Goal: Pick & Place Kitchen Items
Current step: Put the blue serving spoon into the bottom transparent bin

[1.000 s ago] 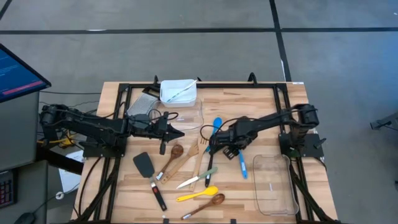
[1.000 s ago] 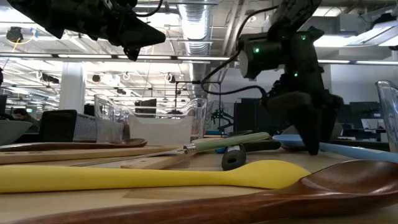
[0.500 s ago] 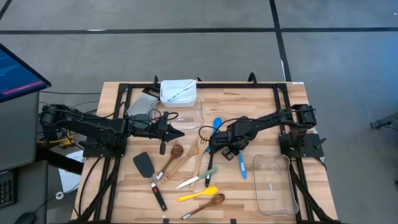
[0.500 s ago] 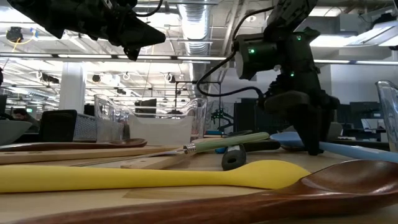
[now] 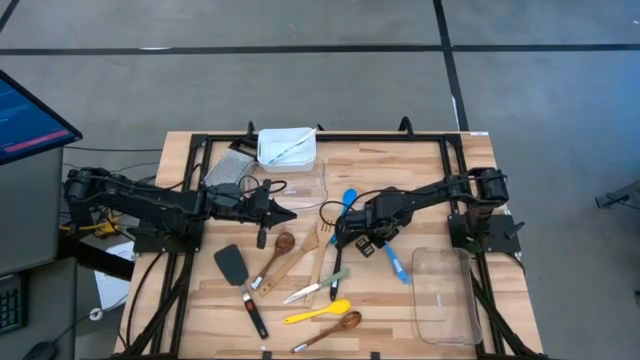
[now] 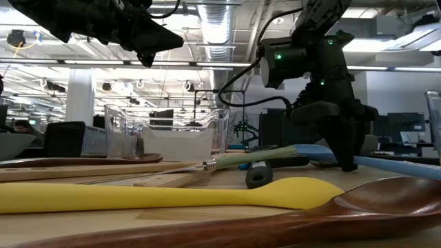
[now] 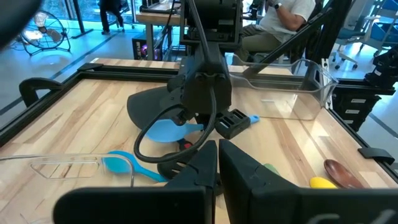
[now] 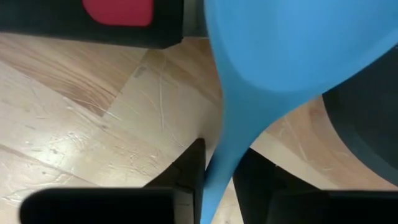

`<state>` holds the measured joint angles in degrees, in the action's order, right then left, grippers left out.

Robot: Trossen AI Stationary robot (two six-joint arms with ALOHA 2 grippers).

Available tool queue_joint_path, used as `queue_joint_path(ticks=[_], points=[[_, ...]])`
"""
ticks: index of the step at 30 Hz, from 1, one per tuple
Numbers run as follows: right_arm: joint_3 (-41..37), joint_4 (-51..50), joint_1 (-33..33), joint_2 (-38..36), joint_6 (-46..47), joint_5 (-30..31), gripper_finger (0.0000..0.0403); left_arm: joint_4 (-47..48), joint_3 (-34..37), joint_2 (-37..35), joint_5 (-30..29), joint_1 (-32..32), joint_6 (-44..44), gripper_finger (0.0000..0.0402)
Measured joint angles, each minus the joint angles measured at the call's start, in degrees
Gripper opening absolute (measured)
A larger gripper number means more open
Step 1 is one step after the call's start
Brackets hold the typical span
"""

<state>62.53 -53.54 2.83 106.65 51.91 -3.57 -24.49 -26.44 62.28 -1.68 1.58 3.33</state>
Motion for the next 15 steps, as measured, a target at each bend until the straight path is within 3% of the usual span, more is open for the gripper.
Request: queue_joint_path(ticks=[15], points=[[8.4,-4.0,-0.1,-2.4,-1.7,1.0,0.0041,0.0,0.0,0.0,0.0,0.0,0.0,0.0003]])
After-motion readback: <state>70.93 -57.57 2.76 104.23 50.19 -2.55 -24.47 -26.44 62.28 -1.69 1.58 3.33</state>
